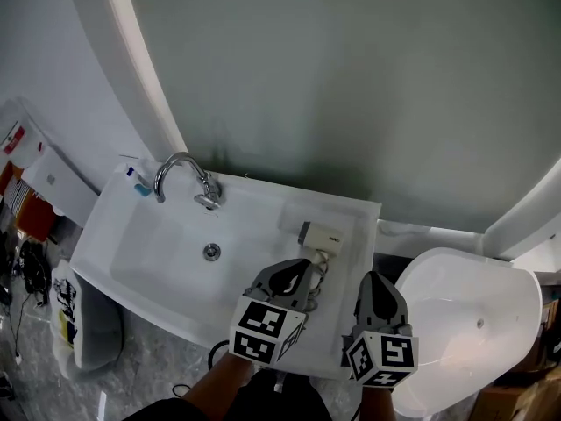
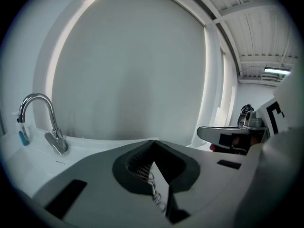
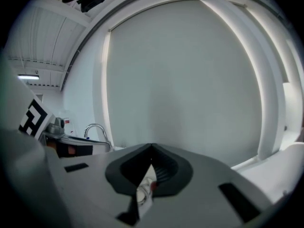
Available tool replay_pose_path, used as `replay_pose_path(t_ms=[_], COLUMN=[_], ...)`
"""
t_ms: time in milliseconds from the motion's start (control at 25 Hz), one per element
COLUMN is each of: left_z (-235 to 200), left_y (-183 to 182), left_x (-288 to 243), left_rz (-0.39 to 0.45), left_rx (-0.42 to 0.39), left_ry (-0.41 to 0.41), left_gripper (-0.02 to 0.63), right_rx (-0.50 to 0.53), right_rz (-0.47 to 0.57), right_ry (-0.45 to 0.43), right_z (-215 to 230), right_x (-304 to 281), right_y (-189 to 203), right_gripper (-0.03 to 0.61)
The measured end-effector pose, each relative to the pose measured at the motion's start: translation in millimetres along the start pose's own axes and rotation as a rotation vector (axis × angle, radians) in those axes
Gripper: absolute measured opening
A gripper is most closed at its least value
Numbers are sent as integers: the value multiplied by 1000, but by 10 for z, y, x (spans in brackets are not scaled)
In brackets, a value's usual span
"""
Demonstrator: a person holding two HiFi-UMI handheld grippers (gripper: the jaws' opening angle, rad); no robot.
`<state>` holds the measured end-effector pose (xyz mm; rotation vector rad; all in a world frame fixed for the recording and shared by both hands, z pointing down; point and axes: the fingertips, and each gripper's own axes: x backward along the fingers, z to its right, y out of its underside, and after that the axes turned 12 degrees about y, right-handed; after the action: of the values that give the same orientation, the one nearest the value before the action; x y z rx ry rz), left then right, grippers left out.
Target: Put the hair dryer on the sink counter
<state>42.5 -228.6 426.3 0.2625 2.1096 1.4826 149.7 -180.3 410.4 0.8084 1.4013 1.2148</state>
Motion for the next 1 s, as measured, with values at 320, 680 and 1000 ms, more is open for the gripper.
replay_pose_path(t_ms=[320,680,1000], left_z=[261,427,437], left_y=[-511,-964,-1213], left_x=[394,704,895], left_rz=[112,217,284], left_rx=[-94,-168,-212], left_ry=[19,16,-2], left_gripper=[9,9,9], right_rx=[25,57,82], right_rz=[123,235,301], right_ry=[11,21,20], right_z=[-112,-204,-322], right_x=[404,691,820], right_y=[-526,-963,-1155], right_gripper=[21,21,21])
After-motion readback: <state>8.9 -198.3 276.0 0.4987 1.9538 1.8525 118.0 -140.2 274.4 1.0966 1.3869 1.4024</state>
